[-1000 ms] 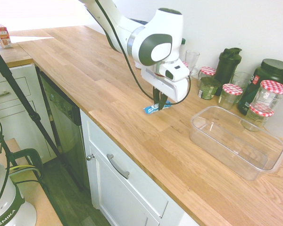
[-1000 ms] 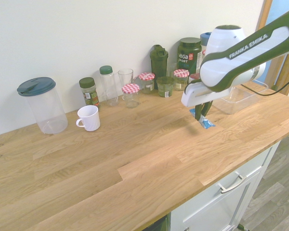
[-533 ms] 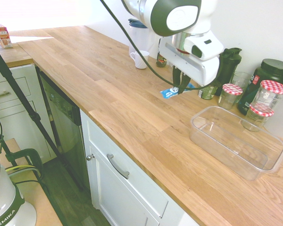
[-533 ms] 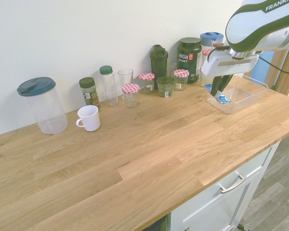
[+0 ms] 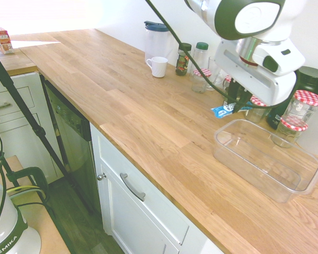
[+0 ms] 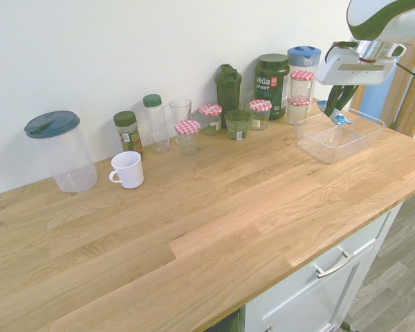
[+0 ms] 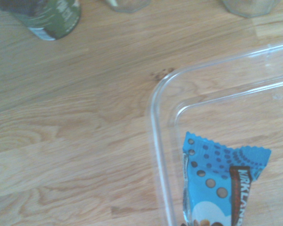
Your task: Put the protein bar into the container
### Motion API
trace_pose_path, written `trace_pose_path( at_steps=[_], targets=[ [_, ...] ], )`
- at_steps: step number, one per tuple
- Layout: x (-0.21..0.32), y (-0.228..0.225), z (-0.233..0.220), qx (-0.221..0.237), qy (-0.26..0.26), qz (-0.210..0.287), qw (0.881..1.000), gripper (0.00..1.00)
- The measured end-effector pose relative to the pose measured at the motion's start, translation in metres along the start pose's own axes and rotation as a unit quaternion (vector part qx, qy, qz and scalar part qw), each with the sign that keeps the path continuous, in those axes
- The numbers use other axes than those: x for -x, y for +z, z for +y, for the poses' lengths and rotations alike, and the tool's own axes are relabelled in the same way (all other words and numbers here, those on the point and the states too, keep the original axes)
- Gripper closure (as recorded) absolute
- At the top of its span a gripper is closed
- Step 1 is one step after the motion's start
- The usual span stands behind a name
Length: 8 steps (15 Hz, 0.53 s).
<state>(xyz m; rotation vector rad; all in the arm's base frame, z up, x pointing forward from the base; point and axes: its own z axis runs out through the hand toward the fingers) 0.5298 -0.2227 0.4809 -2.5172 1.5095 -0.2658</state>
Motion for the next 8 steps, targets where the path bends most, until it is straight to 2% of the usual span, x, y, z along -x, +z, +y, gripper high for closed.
trace_pose_path(
  at_steps=[8],
  targets=[
    [-0.049, 0.037, 0.025, 0.025, 0.023, -0.008, 0.999, 1.0]
  ],
)
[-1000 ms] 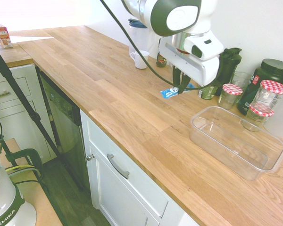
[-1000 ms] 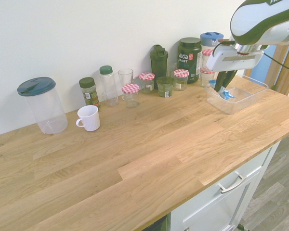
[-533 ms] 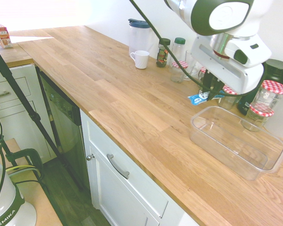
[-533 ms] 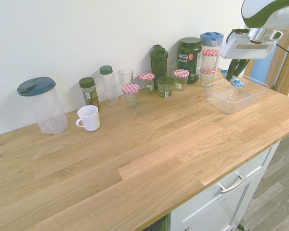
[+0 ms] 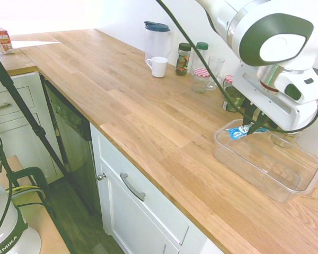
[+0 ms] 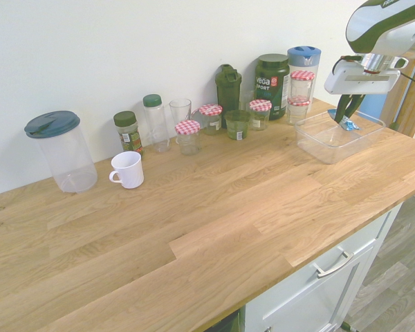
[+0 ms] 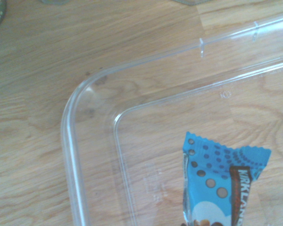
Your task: Put the protein bar into the container
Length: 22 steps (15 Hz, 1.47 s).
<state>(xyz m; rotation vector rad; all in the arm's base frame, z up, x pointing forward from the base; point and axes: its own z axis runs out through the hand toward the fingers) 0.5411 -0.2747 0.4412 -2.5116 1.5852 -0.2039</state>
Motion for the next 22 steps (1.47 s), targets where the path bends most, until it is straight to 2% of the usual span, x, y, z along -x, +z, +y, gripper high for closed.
trace_pose_path(
  at_steps=[4, 14, 15, 22],
  targets=[
    [-0.021, 0.02, 0.0, 0.01, 0.006, -0.001, 1.0, 1.0],
    [-0.027, 0.056, 0.0, 0.026, 0.008, -0.005, 1.0, 1.0],
    [-0.027, 0.057, 0.0, 0.027, 0.008, -0.005, 1.0, 0.0],
    [-0.026, 0.071, 0.0, 0.036, 0.007, -0.012, 0.999, 0.0]
  ],
)
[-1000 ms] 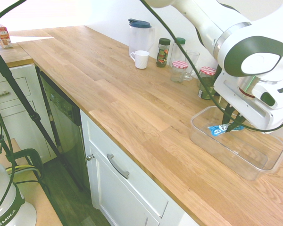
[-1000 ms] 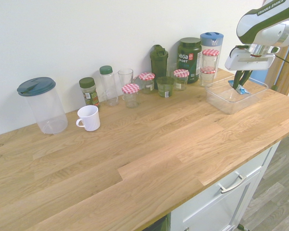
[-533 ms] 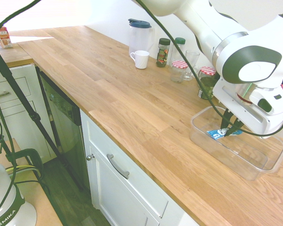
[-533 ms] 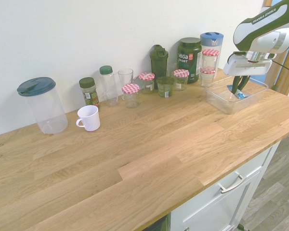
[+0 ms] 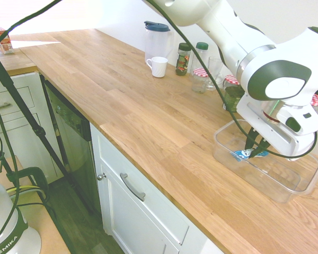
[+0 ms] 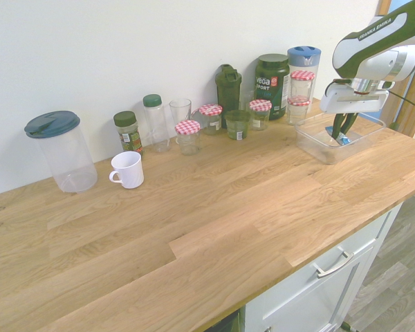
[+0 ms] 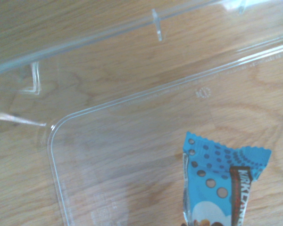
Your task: Put the protein bar into the container
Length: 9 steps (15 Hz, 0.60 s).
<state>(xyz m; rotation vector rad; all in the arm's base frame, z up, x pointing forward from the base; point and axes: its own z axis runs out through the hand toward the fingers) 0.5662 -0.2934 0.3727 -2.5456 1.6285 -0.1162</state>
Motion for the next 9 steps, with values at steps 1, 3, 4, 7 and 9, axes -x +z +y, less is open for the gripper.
trace_pose_path(
  at_steps=[1, 3, 4, 7, 9],
  targets=[
    [0.0, 0.002, 0.0, 0.002, 0.0, -0.001, 1.0, 0.0],
    [0.001, 0.005, -0.001, 0.004, -0.001, -0.002, 1.0, 0.0],
    [0.001, 0.005, -0.002, 0.004, -0.002, -0.002, 1.0, 0.0],
    [0.003, 0.002, -0.005, 0.002, -0.005, 0.003, 1.0, 0.0],
    [0.007, -0.012, -0.011, -0.005, -0.012, 0.012, 1.0, 0.0]
  ],
)
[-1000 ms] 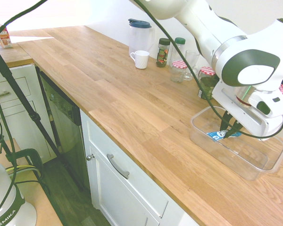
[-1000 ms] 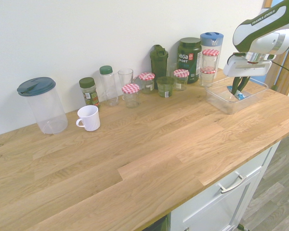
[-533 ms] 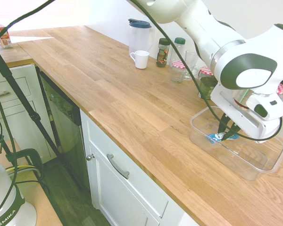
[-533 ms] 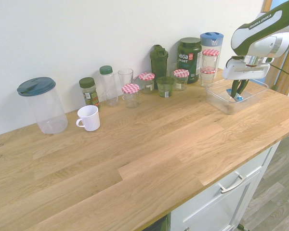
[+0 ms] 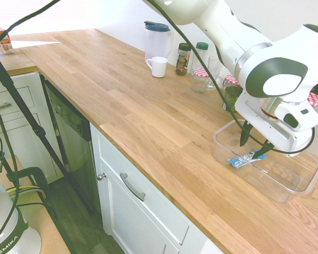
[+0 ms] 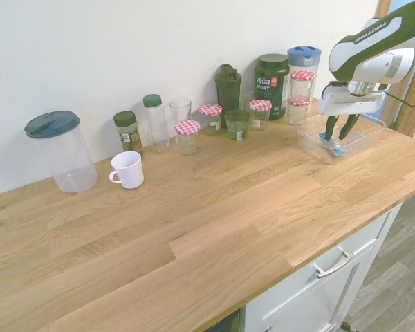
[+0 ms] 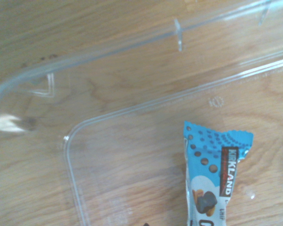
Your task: Put the protein bar into the container
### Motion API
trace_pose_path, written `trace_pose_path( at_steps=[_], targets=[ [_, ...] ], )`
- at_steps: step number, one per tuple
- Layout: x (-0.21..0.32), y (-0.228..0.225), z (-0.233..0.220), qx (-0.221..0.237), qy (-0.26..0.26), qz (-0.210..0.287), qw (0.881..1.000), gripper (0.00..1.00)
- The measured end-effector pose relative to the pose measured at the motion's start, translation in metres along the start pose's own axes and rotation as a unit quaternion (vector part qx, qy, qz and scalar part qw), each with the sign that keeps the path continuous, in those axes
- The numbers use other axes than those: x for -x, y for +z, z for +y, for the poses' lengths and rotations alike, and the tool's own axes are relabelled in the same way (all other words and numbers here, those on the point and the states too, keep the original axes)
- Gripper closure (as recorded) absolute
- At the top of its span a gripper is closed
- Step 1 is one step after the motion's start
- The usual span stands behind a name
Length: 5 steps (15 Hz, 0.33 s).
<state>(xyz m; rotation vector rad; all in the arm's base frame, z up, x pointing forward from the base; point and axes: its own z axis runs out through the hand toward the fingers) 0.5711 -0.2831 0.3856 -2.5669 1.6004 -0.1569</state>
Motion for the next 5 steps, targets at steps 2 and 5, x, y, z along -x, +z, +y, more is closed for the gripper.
trace_pose_path(
  at_steps=[2, 5],
  targets=[
    [0.012, -0.03, -0.008, -0.016, -0.013, 0.013, 1.0, 0.0],
    [0.061, -0.07, -0.011, -0.026, -0.057, 0.022, 0.998, 0.0]
  ],
)
